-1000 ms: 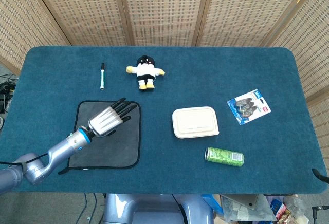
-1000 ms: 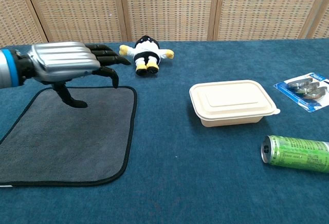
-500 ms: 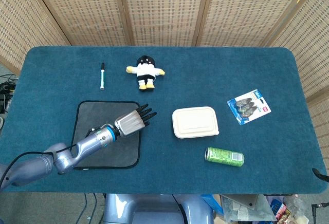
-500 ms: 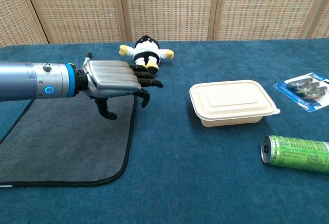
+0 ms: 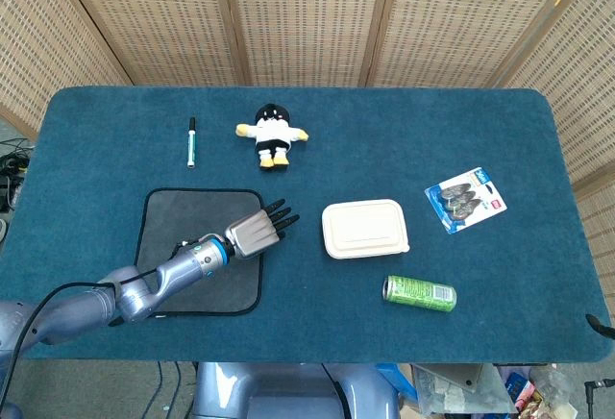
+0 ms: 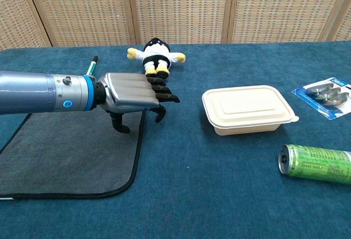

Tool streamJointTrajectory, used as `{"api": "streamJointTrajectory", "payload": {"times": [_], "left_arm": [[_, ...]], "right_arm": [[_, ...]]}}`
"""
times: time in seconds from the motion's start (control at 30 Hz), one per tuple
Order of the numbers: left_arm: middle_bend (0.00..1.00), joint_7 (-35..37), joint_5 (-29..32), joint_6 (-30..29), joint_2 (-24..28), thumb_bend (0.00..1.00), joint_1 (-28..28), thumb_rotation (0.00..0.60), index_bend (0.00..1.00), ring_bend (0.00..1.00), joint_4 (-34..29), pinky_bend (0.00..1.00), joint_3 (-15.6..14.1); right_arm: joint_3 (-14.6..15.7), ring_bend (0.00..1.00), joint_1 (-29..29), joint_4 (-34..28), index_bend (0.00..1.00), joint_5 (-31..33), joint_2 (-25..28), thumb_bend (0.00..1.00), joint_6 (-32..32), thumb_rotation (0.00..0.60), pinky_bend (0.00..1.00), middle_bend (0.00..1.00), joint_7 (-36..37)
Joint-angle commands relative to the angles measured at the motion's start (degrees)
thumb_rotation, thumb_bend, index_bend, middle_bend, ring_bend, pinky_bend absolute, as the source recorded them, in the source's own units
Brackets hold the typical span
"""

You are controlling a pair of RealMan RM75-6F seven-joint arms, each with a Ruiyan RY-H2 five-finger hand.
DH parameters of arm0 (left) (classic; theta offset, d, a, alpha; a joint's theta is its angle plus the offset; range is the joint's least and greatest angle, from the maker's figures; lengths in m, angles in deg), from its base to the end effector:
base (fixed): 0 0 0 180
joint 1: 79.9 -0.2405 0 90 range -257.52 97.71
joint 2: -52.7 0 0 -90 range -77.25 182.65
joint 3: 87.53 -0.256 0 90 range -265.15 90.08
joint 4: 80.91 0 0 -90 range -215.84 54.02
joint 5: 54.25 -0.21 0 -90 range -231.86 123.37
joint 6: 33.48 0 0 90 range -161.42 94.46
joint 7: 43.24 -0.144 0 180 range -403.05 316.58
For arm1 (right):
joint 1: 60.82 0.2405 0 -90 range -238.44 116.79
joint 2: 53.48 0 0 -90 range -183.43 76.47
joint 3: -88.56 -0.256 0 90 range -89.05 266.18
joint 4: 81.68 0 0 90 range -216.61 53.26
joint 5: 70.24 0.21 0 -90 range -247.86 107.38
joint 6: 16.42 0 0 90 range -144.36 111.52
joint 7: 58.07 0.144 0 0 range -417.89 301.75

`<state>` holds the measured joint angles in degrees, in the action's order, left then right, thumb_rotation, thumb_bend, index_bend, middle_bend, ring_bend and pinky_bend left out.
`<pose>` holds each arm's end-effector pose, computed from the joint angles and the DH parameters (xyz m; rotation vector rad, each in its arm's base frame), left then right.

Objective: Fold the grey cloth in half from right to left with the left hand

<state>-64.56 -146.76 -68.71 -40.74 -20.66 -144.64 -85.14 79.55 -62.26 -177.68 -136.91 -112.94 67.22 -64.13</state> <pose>-0.1123 0.3748 -0.0745 -2.4718 -0.0036 -0.5281 -0.3580 -0.1570 0.2088 1.0364 -0.9576 0.6289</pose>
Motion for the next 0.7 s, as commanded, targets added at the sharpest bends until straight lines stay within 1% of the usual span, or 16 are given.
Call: {"api": "streamJointTrajectory", "payload": {"times": [0.03,0.23,0.4,0.47,0.7], "left_arm": [[0.0,-0.2,0.4,0.0,-0.6,0.27,0.2,0.6,0.33,0.0,0.4,0.0,-0.3],[0.0,-0.8,0.9,0.0,-1.2,0.29,0.5,0.6,0.34,0.0,1.1,0.0,-1.2],[0.0,-0.9,1.1,-0.8,-0.5,0.3,0.4,0.6,0.42,0.0,0.5,0.0,-1.7],[0.0,-0.8,1.3,-0.9,-0.1,0.3,0.3,0.6,0.44,0.0,0.2,0.0,-1.9],[0.0,-0.9,2.0,-1.2,0.8,0.3,-0.1,0.6,0.45,0.0,-0.1,0.0,-2.6]], "right_arm": [[0.0,0.0,0.0,0.0,0.0,0.0,0.1,0.0,0.1,0.6,0.0,0.0,0.1],[-0.1,0.0,-0.1,0.0,0.0,0.1,0.2,0.0,0.1,0.6,0.0,0.0,0.5],[-0.1,0.0,-0.1,0.0,0.0,0.1,0.3,0.0,0.0,0.6,0.0,0.0,0.7],[0.0,0.0,-0.1,0.0,0.0,0.1,0.3,0.0,0.0,0.6,0.0,0.0,0.7],[0.0,0.0,-0.1,-0.1,0.0,-0.1,0.3,0.0,0.1,0.6,0.0,0.0,0.7]]}}
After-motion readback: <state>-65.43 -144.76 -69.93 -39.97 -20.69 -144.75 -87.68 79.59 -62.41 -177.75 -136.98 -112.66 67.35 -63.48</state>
